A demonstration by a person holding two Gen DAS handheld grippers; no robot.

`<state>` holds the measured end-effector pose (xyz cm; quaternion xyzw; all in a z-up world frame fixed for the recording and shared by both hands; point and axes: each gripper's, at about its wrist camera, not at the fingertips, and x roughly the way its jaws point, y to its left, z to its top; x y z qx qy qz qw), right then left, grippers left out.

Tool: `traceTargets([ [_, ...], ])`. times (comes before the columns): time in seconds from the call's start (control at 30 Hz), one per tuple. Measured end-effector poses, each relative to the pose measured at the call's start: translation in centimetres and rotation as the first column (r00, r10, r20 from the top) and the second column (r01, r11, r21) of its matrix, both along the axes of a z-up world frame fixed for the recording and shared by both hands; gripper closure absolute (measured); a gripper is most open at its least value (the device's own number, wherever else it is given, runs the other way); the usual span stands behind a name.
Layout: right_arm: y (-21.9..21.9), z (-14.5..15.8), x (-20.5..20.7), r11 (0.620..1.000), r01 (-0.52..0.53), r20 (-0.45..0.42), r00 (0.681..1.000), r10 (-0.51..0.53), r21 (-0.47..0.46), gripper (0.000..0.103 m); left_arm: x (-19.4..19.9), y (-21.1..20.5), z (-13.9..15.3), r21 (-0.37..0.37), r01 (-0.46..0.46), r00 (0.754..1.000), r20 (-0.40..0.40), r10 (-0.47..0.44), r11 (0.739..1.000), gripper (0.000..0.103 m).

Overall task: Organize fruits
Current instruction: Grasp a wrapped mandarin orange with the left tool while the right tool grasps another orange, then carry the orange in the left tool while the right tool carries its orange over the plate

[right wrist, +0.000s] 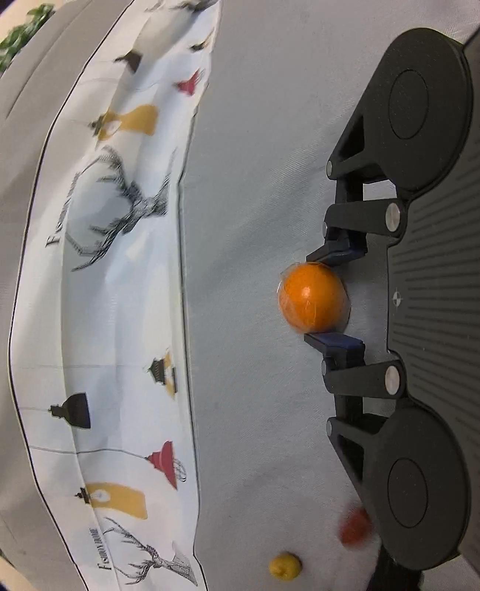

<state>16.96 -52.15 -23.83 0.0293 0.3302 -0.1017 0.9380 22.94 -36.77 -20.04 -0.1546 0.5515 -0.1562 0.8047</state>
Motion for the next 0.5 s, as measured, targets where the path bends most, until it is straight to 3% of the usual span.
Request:
traceTargets([
  [0.13, 0.7, 0.3, -4.3, 0.999, 0.054, -0.013, 0.998, -0.054, 0.004, 0.064, -1.6, 0.7, 0.2, 0.033, 0.061, 0.998, 0.018, -0.062, 0.998, 0.066],
  [0.3, 0.6, 1.4, -8.8, 0.977, 0.200, -0.016, 0.980, -0.200, 0.077, 0.064, -4.3, 2.1, 1.9, 0.117, 0.188, 0.980, 0.043, -0.194, 0.975, 0.066],
  [0.5, 3.0, 8.0, -13.5, 0.954, 0.266, 0.138, 0.949, -0.285, 0.136, 0.064, -7.5, 6.9, 6.2, 0.170, 0.243, 0.962, 0.085, -0.260, 0.955, 0.066],
])
